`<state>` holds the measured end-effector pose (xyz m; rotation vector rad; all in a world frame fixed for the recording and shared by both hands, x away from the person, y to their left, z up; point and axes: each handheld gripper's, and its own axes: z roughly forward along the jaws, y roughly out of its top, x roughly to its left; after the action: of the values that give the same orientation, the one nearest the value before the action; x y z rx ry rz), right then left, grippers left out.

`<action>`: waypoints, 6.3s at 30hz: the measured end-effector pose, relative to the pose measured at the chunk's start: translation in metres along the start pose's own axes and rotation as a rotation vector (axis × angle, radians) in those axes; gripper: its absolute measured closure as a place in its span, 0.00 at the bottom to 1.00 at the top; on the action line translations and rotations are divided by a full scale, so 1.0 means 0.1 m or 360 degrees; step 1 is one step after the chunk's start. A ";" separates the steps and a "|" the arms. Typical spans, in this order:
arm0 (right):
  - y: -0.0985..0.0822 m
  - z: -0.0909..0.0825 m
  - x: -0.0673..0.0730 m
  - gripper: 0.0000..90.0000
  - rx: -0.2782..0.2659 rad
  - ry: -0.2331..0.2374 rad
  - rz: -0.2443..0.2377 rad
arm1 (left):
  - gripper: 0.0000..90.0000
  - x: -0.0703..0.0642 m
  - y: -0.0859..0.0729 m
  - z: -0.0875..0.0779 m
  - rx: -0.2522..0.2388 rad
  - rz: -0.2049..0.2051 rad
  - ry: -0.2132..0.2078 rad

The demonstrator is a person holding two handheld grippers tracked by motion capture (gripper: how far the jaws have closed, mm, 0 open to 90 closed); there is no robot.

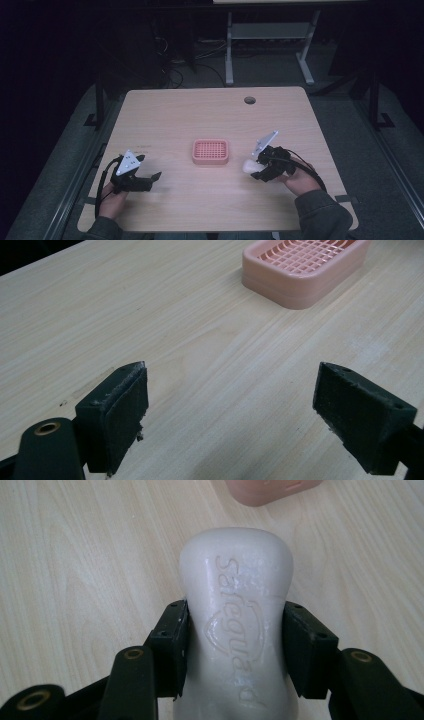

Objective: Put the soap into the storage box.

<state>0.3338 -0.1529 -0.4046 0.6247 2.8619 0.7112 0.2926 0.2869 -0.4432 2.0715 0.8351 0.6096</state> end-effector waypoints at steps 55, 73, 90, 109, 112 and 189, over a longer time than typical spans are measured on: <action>0.89 0.21 -0.22 0.54 0.0034 0.0096 -0.0167 | 0.15 0.03 -0.01 -0.02 0.0021 -0.0002 0.0000; 1.17 0.29 -0.28 0.55 0.0054 0.0105 -0.0211 | 0.15 0.03 -0.01 -0.02 0.0006 -0.0015 0.0002; 1.41 0.47 -0.32 0.55 0.0084 0.0120 -0.0239 | 0.15 0.04 -0.01 -0.02 -0.0007 -0.0025 0.0002; 1.49 0.71 -0.35 0.54 0.0140 0.0119 -0.0242 | 0.15 0.05 -0.01 -0.02 0.0001 -0.0019 0.0008; 1.50 0.74 -0.36 0.54 0.0148 0.0121 -0.0238 | 0.15 0.05 -0.01 -0.02 0.0002 -0.0015 0.0009; 1.45 0.73 -0.39 0.43 0.0046 0.0132 -0.0135 | 0.15 0.04 -0.01 -0.01 0.0016 -0.0007 0.0000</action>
<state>0.4374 -0.0218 -0.3991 0.4854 2.9590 0.6995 0.2944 0.2904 -0.4432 2.0783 0.8442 0.6043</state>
